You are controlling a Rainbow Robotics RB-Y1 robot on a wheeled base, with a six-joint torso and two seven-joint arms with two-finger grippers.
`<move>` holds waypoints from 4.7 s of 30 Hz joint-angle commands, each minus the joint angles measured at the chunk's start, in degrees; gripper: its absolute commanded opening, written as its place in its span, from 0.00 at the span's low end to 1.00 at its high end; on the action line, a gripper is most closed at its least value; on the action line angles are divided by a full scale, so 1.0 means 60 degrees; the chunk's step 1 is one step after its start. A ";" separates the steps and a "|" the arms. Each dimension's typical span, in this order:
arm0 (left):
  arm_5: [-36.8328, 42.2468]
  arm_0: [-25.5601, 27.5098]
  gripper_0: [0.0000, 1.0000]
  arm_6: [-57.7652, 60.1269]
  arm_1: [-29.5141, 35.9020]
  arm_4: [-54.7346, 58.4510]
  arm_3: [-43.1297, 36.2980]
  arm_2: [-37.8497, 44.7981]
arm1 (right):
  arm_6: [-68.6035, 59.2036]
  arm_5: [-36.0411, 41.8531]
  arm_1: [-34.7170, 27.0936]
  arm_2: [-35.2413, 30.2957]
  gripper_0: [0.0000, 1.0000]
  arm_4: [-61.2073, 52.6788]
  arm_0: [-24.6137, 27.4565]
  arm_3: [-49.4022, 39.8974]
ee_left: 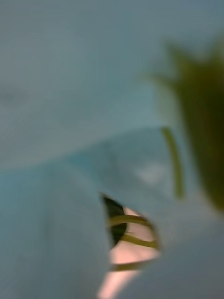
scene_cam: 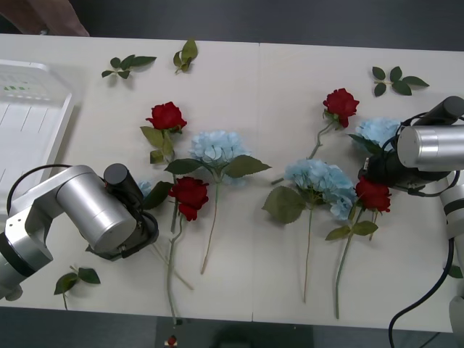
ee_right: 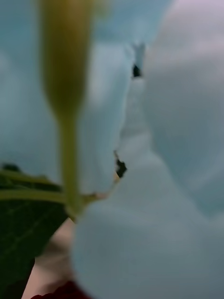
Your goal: Put the red flowers into the right box and the blue flowers into the left box
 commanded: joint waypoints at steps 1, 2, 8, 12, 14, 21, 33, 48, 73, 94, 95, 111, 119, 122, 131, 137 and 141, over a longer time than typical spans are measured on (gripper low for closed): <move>0.0059 -0.0140 0.00 -0.0199 0.0087 -0.0008 -0.0023 0.0089 | -0.0594 -0.0027 0.0074 -0.0094 1.00 -0.0018 -0.0003 -0.0151; 0.0044 -0.0125 0.00 -0.0199 0.0087 -0.0023 -0.0023 0.0104 | -0.0594 -0.0027 0.0074 -0.0094 1.00 -0.0018 0.0026 -0.0151; 0.0073 -0.0125 0.00 -0.0185 0.0087 -0.0023 -0.0008 0.0104 | -0.0653 -0.0042 0.0074 -0.0079 0.82 -0.0047 0.0055 -0.0151; 0.0073 -0.0125 0.00 -0.0229 0.0087 -0.0155 -0.0038 0.0207 | -0.0682 -0.0042 0.0074 -0.0079 0.00 -0.0062 0.0055 -0.0137; 0.0073 -0.0111 0.00 -0.0272 0.0102 -0.0184 -0.0052 0.0324 | -0.0682 -0.0042 0.0074 -0.0094 0.00 -0.0062 0.0055 -0.0151; 0.0615 -0.0111 0.00 -0.1166 0.0439 -0.0155 -0.0755 0.1364 | -0.0624 -0.0042 0.0030 -0.0079 0.00 0.0026 0.0026 -0.0239; 0.1626 -0.0111 0.00 -0.3759 0.1230 0.1046 -0.2381 0.4220 | -0.0624 0.0544 -0.0395 -0.0079 0.00 0.0158 0.0041 -0.1367; 0.1582 0.0358 0.00 -0.6908 0.2607 0.1486 -0.1957 0.7868 | 0.0739 0.2009 -0.1567 -0.0167 0.00 0.0114 0.0026 -0.3755; -0.3428 -0.1136 0.00 -1.1127 0.3749 0.1442 0.4445 0.7223 | 0.4782 0.2053 -0.1391 -0.1618 0.00 -0.8060 -0.1497 -0.3989; -0.3765 -0.0990 1.00 -1.1186 0.3764 0.2951 0.4313 0.7399 | 0.3112 0.1379 -0.0483 -0.1325 0.00 -1.1487 -0.2376 -0.3989; -0.3779 -0.0858 1.00 -1.1171 0.3764 0.3214 0.4079 0.7516 | 0.2980 0.1232 -0.0468 -0.1178 0.00 -1.1649 -0.2406 -0.3989; -0.3779 0.2101 1.00 -0.9853 0.3471 0.7096 -0.1503 0.9230 | 0.2306 -0.0086 0.0176 -0.0094 0.00 -1.2176 -0.2860 -0.3989; -0.3779 0.2145 1.00 -0.8710 0.2182 0.7492 -0.3627 0.9289 | 0.2160 -0.0189 0.0572 -0.0006 0.00 -1.2147 -0.3094 -0.3989; -0.3765 0.2087 1.00 -0.8314 0.1654 0.7521 -0.4300 0.9157 | 0.2174 -0.0189 0.0586 0.0052 0.00 -1.2161 -0.3079 -0.3989; -0.3765 0.1574 1.00 -0.7787 0.0424 0.7829 -0.5516 0.8366 | 0.2145 -0.0203 0.0601 0.0096 0.00 -1.2234 -0.3079 -0.3975; -0.3779 0.0754 1.00 -0.7685 -0.0513 0.6642 -0.5428 0.7223 | 0.2145 -0.0203 0.0601 0.0096 0.00 -1.2234 -0.3079 -0.3975; -0.3779 0.0402 1.00 -0.7597 -0.0968 0.6056 -0.5311 0.6652 | 0.2145 -0.0203 0.0601 0.0096 0.00 -1.2234 -0.3079 -0.3975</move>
